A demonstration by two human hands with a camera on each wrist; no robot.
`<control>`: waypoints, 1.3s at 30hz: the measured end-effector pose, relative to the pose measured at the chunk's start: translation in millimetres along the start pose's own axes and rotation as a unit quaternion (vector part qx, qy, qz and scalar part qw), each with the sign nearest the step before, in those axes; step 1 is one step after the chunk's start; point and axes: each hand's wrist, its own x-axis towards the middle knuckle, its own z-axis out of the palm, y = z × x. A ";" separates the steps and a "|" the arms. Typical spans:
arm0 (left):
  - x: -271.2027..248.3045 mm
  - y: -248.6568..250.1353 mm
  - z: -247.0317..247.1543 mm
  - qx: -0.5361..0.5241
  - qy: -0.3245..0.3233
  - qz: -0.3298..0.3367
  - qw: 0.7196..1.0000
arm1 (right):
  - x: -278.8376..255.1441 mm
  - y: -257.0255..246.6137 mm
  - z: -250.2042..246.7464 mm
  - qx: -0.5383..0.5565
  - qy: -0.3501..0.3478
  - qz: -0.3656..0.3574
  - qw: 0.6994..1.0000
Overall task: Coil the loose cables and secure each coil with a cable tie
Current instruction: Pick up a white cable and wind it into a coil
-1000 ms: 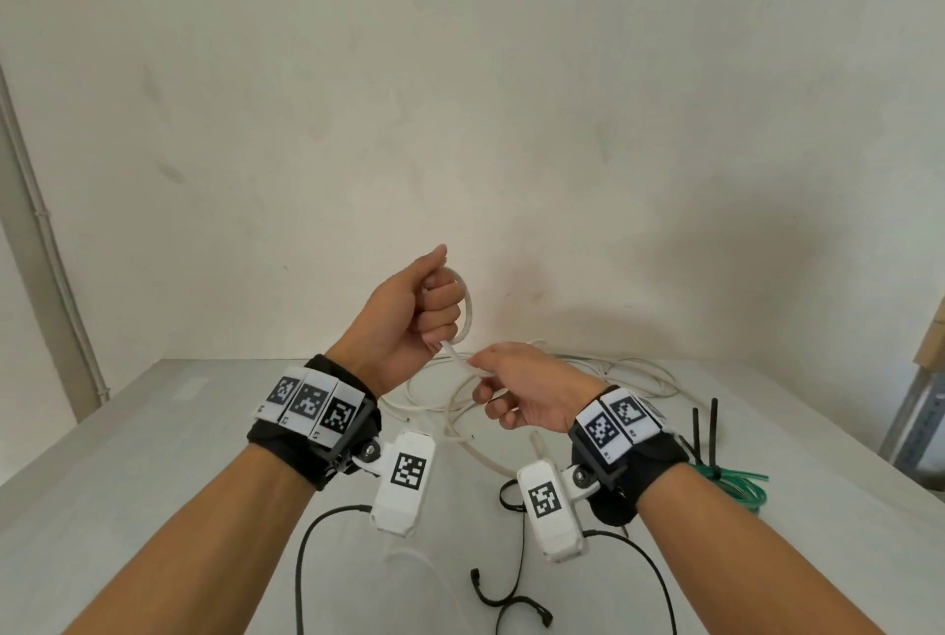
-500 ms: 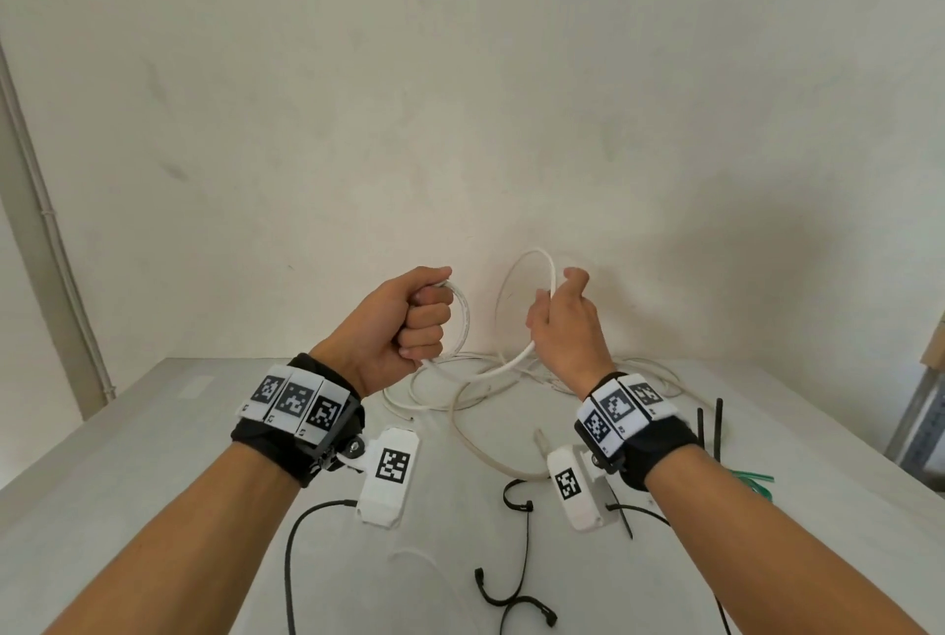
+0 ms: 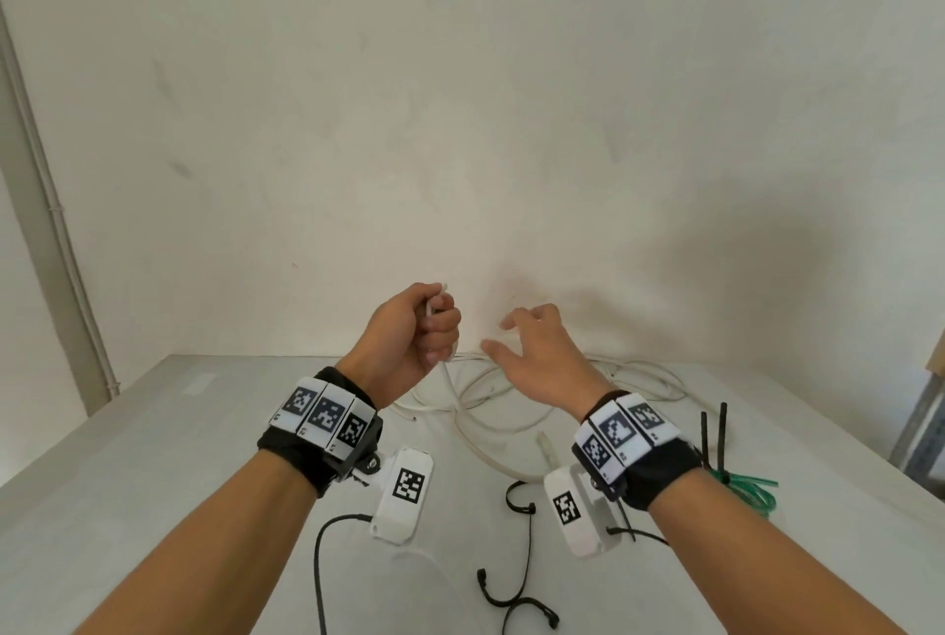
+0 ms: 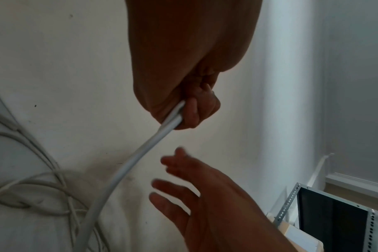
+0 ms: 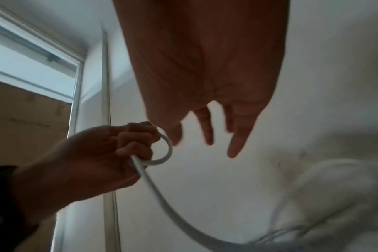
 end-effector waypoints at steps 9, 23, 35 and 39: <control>5.5 -6.1 2.5 -0.058 0.008 0.061 0.996 | -21.6 -6.8 25.0 0.386 -0.264 0.004 0.884; -7.8 27.2 15.8 -0.004 -0.025 -0.006 1.000 | -8.6 7.9 10.0 0.288 -0.255 0.004 0.923; -11.8 0.6 10.7 0.370 -0.059 -0.174 0.911 | 27.0 0.4 -48.0 0.027 -0.103 -0.001 0.994; -0.4 -16.3 8.5 0.344 0.002 -0.167 0.924 | 27.1 -17.7 -39.6 0.109 -0.082 0.017 0.990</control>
